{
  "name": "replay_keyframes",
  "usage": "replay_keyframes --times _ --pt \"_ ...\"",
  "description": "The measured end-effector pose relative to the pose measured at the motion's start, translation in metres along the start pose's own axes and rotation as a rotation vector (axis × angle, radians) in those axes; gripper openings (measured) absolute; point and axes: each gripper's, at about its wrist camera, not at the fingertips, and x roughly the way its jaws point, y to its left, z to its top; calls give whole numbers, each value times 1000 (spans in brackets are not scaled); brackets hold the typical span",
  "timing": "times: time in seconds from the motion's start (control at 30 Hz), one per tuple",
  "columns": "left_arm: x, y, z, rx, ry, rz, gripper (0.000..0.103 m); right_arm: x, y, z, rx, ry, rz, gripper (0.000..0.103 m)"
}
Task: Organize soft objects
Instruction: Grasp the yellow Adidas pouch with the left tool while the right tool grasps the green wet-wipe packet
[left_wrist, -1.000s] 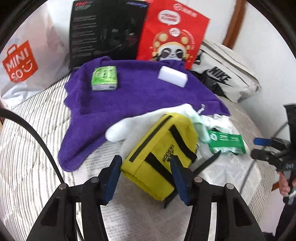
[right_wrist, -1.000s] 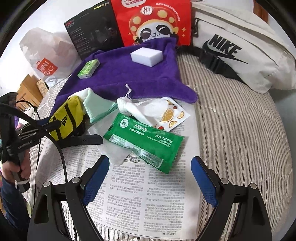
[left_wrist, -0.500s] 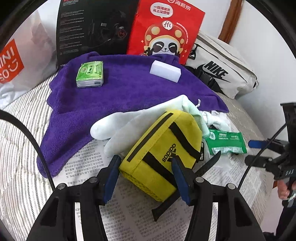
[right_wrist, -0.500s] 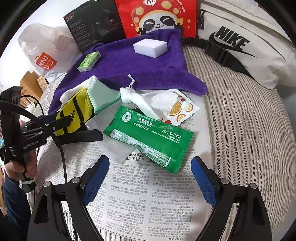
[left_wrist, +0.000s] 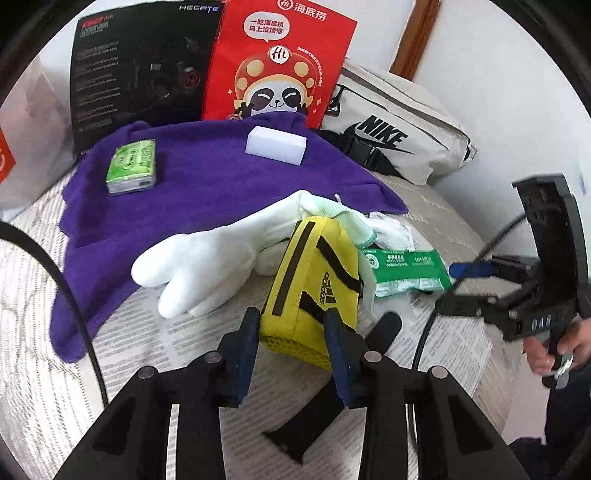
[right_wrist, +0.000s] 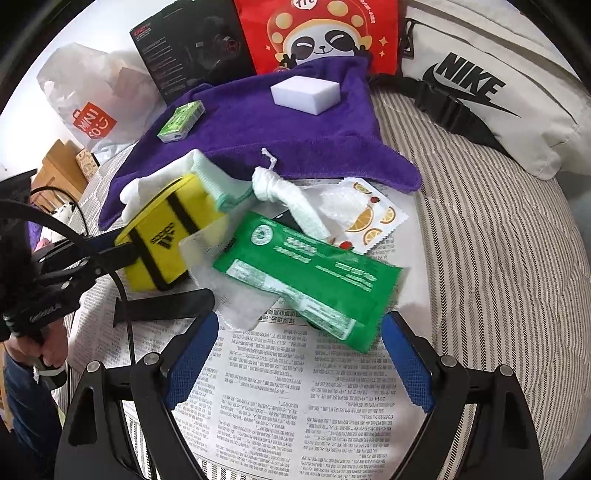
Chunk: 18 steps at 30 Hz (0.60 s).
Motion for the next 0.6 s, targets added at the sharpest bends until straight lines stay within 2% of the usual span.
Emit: replay_keyframes --times 0.27,0.4,0.6 --pt "22 2 10 -51 11 -7 37 1 -5 -2 17 9 1 89" --pt "16 -7 9 -25 9 -20 25 -1 -5 -3 16 7 -1 89" --pt "-7 -9 4 -8 -31 -12 21 -4 -1 -1 -1 -15 0 89"
